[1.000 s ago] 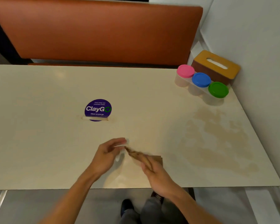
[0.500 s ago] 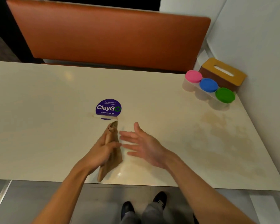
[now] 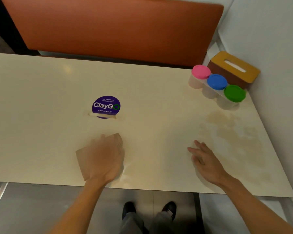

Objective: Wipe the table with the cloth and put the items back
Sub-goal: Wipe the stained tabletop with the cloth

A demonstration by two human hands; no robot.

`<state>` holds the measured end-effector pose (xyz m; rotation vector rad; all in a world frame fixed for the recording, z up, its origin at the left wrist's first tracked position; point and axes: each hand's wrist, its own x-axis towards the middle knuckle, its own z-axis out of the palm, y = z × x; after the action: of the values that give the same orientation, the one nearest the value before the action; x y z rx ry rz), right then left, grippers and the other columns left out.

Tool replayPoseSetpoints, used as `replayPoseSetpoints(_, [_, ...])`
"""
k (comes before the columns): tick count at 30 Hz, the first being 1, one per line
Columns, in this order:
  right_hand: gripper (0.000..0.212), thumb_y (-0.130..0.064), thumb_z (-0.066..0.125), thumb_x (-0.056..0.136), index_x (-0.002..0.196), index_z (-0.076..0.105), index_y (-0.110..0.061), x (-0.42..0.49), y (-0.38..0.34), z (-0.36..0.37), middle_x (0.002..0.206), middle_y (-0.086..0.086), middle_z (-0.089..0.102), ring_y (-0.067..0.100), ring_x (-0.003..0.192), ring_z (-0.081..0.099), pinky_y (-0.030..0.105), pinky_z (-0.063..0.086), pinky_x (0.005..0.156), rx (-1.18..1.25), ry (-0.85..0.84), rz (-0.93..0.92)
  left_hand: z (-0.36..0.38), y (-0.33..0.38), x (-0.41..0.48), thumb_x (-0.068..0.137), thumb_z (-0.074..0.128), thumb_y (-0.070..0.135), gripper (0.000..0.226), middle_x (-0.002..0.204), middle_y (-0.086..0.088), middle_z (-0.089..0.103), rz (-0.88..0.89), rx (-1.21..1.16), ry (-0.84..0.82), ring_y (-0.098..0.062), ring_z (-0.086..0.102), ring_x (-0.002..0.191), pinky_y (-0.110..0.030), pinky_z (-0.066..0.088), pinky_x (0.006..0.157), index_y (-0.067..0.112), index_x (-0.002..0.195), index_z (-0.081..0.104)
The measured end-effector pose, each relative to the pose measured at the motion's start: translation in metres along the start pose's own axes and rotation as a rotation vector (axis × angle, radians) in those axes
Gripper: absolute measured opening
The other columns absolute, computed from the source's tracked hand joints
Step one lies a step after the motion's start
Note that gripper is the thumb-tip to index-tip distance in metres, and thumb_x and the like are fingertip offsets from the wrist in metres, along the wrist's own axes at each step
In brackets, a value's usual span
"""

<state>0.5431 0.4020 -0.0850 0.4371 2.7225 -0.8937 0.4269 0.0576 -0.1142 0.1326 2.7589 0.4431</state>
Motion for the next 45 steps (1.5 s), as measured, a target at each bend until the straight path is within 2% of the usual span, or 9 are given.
replayPoseSetpoints(18, [0.036,-0.031,0.039,0.102,0.137,0.049,-0.034,0.003,0.017,-0.020,0.151,-0.025,0.015,-0.003,0.144,0.006,0.021,0.011,0.115,0.091,-0.114,-0.055,0.091,0.200,-0.121,0.093,0.002,0.065,0.062,0.154,0.018,-0.033,0.386,-0.090,-0.282,-0.014,-0.047,0.134,-0.051,-0.033,0.106,0.042,0.147,-0.018])
replayPoseSetpoints(23, [0.028,-0.010,0.051,0.098,0.117,0.067,-0.022,-0.001,0.018,-0.036,0.141,-0.002,0.052,0.005,0.133,0.042,0.018,0.031,0.112,0.497,0.026,0.011,0.035,0.188,-0.116,0.094,0.024,0.064,0.061,0.148,0.017,0.043,0.261,-0.832,-0.335,-0.010,0.026,0.145,-0.023,0.013,0.117,0.034,0.141,0.047])
replayPoseSetpoints(26, [0.032,0.000,0.055,0.094,0.102,0.070,-0.027,-0.002,0.023,-0.045,0.128,0.000,0.061,0.010,0.118,0.058,0.009,0.041,0.099,0.525,0.140,-0.017,-0.014,0.170,-0.087,0.098,0.039,0.047,0.037,0.109,0.016,0.071,0.221,-1.108,-0.243,-0.008,0.063,0.109,-0.019,0.047,0.092,0.034,0.116,0.069])
replayPoseSetpoints(29, [0.031,0.003,0.057,0.091,0.100,0.073,-0.022,-0.001,0.040,-0.050,0.128,0.003,0.059,0.019,0.120,0.056,0.032,0.044,0.103,0.379,0.206,-0.031,-0.043,0.149,-0.048,0.091,0.047,0.053,0.038,0.078,0.008,0.075,0.100,-1.117,-0.047,-0.013,0.068,0.077,-0.024,0.054,0.066,0.026,0.091,0.074])
replayPoseSetpoints(30, [0.029,0.002,0.058,0.090,0.103,0.073,-0.019,-0.001,0.048,-0.051,0.130,0.005,0.057,0.021,0.123,0.053,0.035,0.044,0.104,0.284,0.207,-0.033,-0.046,0.145,-0.037,0.094,0.044,0.050,0.036,0.091,0.011,0.076,0.189,-1.095,-0.016,0.005,0.048,0.073,-0.021,0.055,0.074,0.030,0.101,0.073])
replayPoseSetpoints(31, [0.028,0.001,0.059,0.090,0.105,0.073,-0.018,-0.001,0.055,-0.050,0.133,0.005,0.055,0.023,0.127,0.048,0.037,0.042,0.105,0.205,0.195,-0.035,-0.047,0.142,-0.027,0.099,0.042,0.046,0.032,0.112,0.017,0.070,0.300,-1.027,0.000,-0.015,0.035,0.116,-0.019,0.051,0.088,0.034,0.118,0.065])
replayPoseSetpoints(35, [0.031,-0.007,0.058,0.092,0.112,0.068,-0.028,-0.006,0.074,-0.043,0.144,-0.008,0.043,0.015,0.141,0.028,0.025,0.026,0.110,0.086,0.138,-0.044,-0.004,0.135,-0.002,0.105,0.032,0.025,0.045,0.154,0.016,0.035,0.531,-0.306,0.003,-0.016,0.030,0.144,-0.039,0.019,0.120,0.037,0.148,0.032])
replayPoseSetpoints(39, [0.032,-0.014,0.054,0.096,0.118,0.063,-0.035,-0.005,0.078,-0.038,0.151,-0.016,0.034,0.006,0.146,0.014,0.021,0.017,0.111,0.082,0.096,-0.018,0.052,0.138,-0.032,0.101,0.013,0.042,0.055,0.158,0.012,-0.023,0.406,0.134,-0.085,-0.023,-0.030,0.144,-0.042,-0.029,0.112,0.037,0.150,-0.014])
replayPoseSetpoints(45, [0.026,-0.024,0.051,0.098,0.116,0.063,-0.039,-0.009,0.069,-0.038,0.153,-0.016,0.030,0.002,0.146,0.008,0.020,0.016,0.111,0.157,0.066,0.019,0.083,0.174,-0.089,0.094,-0.001,0.048,0.058,0.154,0.021,-0.031,0.435,0.064,-0.143,-0.015,-0.041,0.138,-0.041,-0.032,0.110,0.040,0.149,-0.018])
